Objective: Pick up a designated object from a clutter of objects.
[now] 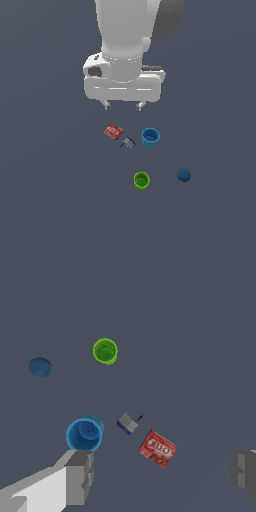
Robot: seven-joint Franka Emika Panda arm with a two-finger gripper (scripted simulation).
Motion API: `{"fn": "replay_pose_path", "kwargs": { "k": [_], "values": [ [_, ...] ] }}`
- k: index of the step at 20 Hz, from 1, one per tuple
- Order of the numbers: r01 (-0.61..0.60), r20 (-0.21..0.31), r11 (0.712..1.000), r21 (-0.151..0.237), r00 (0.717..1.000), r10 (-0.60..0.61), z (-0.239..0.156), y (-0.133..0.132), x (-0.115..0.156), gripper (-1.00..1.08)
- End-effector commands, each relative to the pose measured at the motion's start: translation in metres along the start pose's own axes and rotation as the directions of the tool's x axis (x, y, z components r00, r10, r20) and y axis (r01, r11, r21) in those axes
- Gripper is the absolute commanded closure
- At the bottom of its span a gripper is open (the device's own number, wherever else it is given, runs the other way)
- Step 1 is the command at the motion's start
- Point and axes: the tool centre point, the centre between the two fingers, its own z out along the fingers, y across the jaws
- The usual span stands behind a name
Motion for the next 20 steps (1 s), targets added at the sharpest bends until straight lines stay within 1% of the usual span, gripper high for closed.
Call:
{"fn": "replay_pose_path", "kwargs": {
  "k": [1,11,16,20],
  "values": [
    [0.0,0.0,1.0,0.0,1.0,0.0,0.0,0.0,0.0,-0.92],
    [0.064,-0.012,0.998,-0.019,0.998,-0.064,-0.012,-0.005,0.002,-0.92],
    [0.058,-0.012,0.998,-0.017,0.998,-0.058,-0.01,-0.006,0.004,-0.92],
    [0.044,-0.012,0.999,-0.013,0.999,-0.044,-0.003,-0.014,0.011,-0.92]
  ]
}}
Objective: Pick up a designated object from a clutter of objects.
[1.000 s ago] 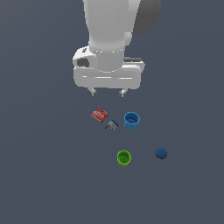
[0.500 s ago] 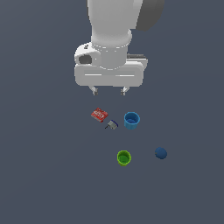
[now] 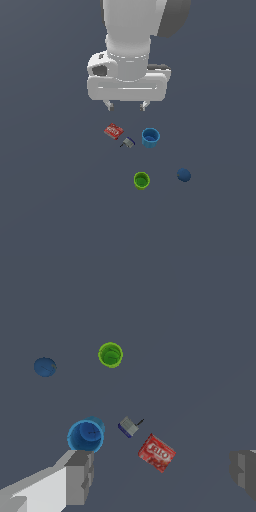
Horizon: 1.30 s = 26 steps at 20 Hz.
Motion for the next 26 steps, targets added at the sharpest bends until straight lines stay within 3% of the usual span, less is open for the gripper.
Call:
{"fn": "replay_pose_path", "kwargs": {
  "k": [1,11,26],
  "values": [
    [-0.01,0.001,1.0,0.003,1.0,0.01,0.005,-0.006,0.006,-0.92],
    [-0.099,0.007,0.995,0.024,0.995,0.099,0.05,-0.057,0.046,-0.92],
    [-0.297,0.027,0.954,0.032,0.955,0.296,0.176,-0.188,0.095,-0.92]
  ]
}}
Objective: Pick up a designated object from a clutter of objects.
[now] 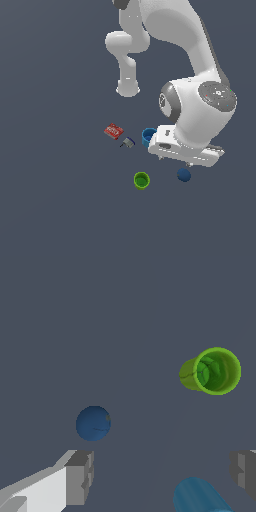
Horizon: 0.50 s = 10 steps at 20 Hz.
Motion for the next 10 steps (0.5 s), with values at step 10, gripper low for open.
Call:
{"fn": "replay_pose_path", "kwargs": {
  "k": [10],
  "values": [
    [-0.102,-0.001,0.995,-0.007,0.995,0.102,0.077,-0.066,-0.014,-0.92]
  ]
}}
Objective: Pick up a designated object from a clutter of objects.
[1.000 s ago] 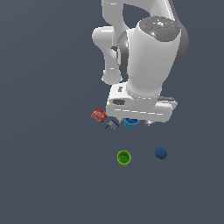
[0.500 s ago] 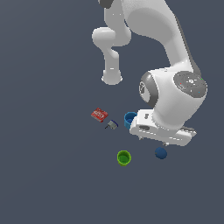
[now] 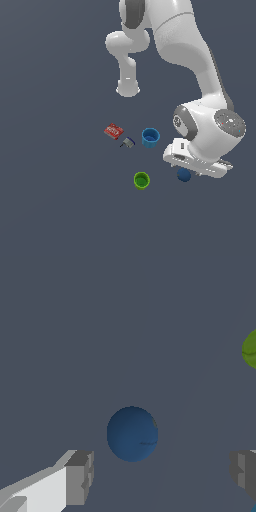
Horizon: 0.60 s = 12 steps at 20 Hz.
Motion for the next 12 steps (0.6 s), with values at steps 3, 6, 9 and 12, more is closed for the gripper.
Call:
{"fn": "replay_pose_path", "kwargs": {
  "k": [3,6,9,12],
  "values": [
    [-0.022,-0.002,1.0,-0.001,1.0,0.022,0.016,-0.012,-0.005,-0.92],
    [-0.027,-0.003,1.0,-0.002,1.0,0.027,0.02,-0.015,-0.006,-0.92],
    [-0.024,-0.001,1.0,-0.003,1.0,0.024,0.019,-0.015,-0.007,-0.92],
    [-0.024,-0.002,1.0,-0.002,1.0,0.024,0.025,-0.014,-0.007,-0.92]
  ]
}}
